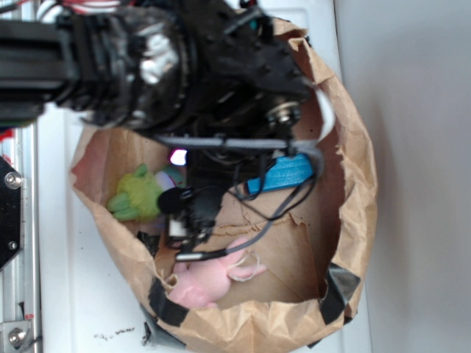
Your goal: Grab the green animal.
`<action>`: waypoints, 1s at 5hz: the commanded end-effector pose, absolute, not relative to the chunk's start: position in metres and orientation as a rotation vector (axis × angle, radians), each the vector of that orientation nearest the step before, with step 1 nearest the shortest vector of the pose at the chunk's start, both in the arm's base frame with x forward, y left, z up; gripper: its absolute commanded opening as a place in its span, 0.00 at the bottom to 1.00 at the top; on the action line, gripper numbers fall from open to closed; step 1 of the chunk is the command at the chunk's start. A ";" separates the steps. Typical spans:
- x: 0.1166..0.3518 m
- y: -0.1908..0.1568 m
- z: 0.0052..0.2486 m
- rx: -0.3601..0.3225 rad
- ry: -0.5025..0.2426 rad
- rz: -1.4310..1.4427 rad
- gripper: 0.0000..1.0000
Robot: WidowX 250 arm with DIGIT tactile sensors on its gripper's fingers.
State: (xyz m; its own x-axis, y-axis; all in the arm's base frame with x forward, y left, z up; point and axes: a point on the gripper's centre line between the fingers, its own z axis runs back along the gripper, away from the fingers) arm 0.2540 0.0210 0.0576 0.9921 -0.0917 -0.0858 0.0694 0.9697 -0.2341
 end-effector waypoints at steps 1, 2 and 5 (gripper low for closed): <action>0.237 0.024 0.089 -0.193 -0.136 -0.104 1.00; 0.238 0.019 0.086 -0.155 -0.122 -0.098 1.00; 0.242 0.006 0.077 -0.084 -0.089 -0.117 1.00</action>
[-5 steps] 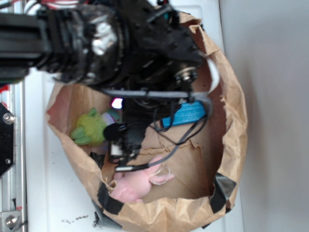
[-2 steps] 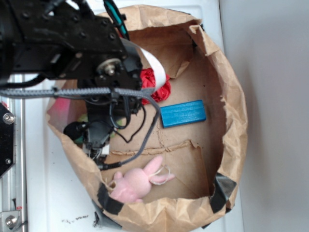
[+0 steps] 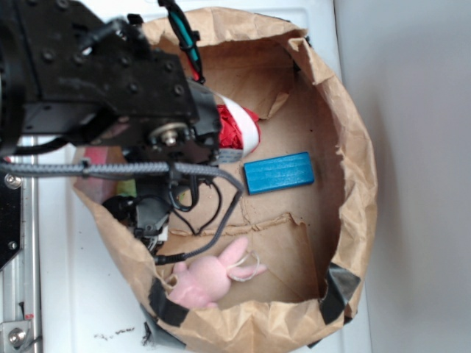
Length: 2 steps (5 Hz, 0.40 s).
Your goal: Grab the green animal.
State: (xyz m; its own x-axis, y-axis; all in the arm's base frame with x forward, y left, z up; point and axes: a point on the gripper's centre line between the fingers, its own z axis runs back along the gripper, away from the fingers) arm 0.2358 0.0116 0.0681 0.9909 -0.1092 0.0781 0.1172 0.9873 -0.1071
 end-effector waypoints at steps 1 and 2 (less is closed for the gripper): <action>0.243 0.003 0.074 -0.066 -0.078 -0.116 1.00; 0.245 0.003 0.074 -0.073 -0.071 -0.120 1.00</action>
